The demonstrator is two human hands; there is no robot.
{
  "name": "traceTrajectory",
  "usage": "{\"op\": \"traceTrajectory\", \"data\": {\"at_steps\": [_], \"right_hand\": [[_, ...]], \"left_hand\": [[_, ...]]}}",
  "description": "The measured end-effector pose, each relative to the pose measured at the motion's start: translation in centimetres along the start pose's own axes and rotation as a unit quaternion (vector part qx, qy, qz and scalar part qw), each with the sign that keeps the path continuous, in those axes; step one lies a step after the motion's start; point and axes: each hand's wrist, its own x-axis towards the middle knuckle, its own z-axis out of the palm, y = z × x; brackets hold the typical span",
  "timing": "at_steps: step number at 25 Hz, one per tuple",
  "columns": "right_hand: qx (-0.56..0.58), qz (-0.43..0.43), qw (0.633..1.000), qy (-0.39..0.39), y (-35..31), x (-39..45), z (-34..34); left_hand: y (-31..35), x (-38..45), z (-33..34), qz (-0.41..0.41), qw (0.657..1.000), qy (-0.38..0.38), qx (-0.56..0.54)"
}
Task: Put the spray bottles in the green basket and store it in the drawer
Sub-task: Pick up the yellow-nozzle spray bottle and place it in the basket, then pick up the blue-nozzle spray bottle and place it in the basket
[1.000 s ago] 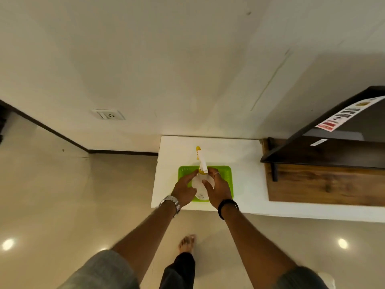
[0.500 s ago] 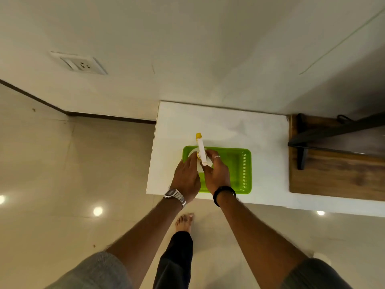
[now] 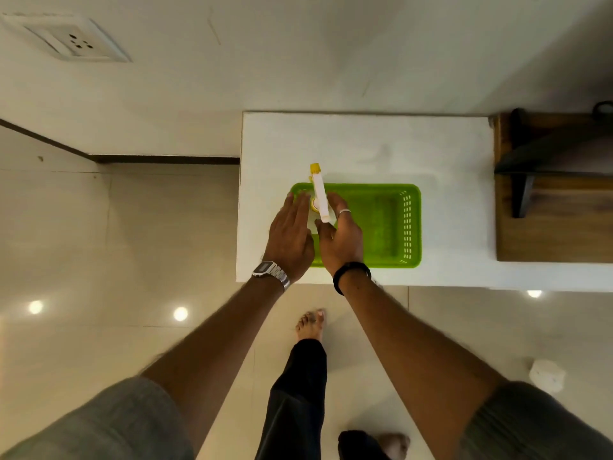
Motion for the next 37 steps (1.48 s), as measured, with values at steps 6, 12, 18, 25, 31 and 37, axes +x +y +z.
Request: {"op": "traceTrajectory", "data": {"at_steps": [6,12,18,25,31,37], "right_hand": [[-0.109,-0.011,0.993,-0.052,1.6,-4.4,-4.5],[-0.309,-0.100,0.936,-0.139,7.7,-12.1,-12.1],[-0.320,0.073,0.937,-0.118,19.5,-19.4,-19.9],[-0.248,0.254,0.935,-0.022,34.3,-28.5,-31.1],[-0.173,0.366,0.912,0.065,45.1,-36.9,-40.4],[-0.122,0.451,0.870,0.157,54.0,-44.5,-48.8]], "left_hand": [[0.7,-4.5,0.8,-0.073,0.991,0.097,0.064],[2.5,-11.9,5.1,-0.026,0.997,-0.041,0.062],[7.4,-16.0,13.3,-0.153,0.951,-0.204,0.172],[20.9,-16.9,26.0,-0.028,0.931,-0.287,0.224],[34.9,-19.9,39.4,0.123,0.893,-0.336,0.273],[47.4,-26.0,52.4,0.256,0.824,-0.410,0.295]]}}
